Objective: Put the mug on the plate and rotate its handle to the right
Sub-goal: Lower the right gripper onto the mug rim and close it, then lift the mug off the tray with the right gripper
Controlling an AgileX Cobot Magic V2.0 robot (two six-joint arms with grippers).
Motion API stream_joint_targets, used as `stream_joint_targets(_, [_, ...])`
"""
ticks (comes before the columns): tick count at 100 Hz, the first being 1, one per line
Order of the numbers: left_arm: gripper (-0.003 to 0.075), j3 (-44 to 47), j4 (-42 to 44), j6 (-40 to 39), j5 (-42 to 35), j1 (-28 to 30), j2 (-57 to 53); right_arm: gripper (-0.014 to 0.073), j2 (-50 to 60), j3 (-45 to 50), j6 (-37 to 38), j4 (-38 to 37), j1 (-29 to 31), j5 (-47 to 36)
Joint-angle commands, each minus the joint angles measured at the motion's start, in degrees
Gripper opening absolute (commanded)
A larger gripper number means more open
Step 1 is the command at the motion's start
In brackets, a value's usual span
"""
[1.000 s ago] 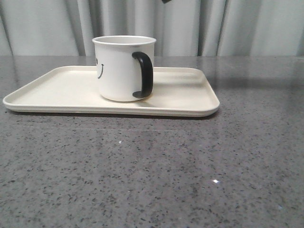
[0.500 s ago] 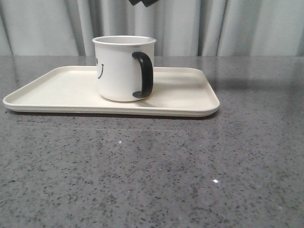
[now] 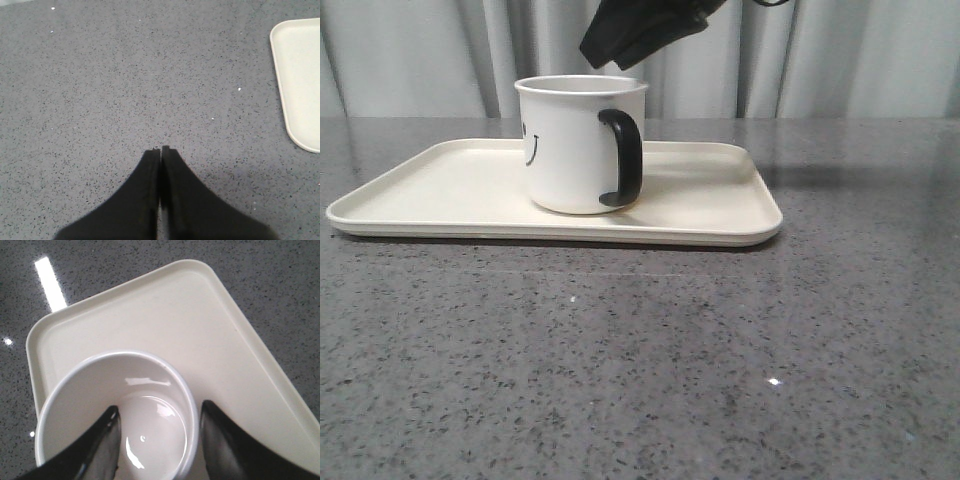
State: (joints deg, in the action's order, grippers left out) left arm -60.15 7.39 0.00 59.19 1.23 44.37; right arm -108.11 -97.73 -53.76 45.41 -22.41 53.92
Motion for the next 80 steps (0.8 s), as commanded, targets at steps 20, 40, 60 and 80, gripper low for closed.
stream_joint_targets(20, [-0.002,-1.5,0.0,-0.5,-3.6,0.1,-0.1,0.0384,0.9,-2.0,0.3,3.4,0.2,-1.7])
stream_joint_targets(40, [-0.002,-1.5,0.0,-0.5,-3.6,0.1,-0.1,0.0384,-0.4,-2.0,0.8,3.5,0.2,-1.5])
stream_joint_targets(60, [-0.002,-1.5,0.0,-0.5,-3.6,0.1,-0.1,0.0384,-0.4,-2.0,0.9,3.5,0.2,-1.9])
stream_joint_targets(80, [-0.002,-1.5,-0.1,-0.5,-3.6,0.1,-0.1,0.0384,-0.6,-2.0,1.3,3.5,0.2,-1.9])
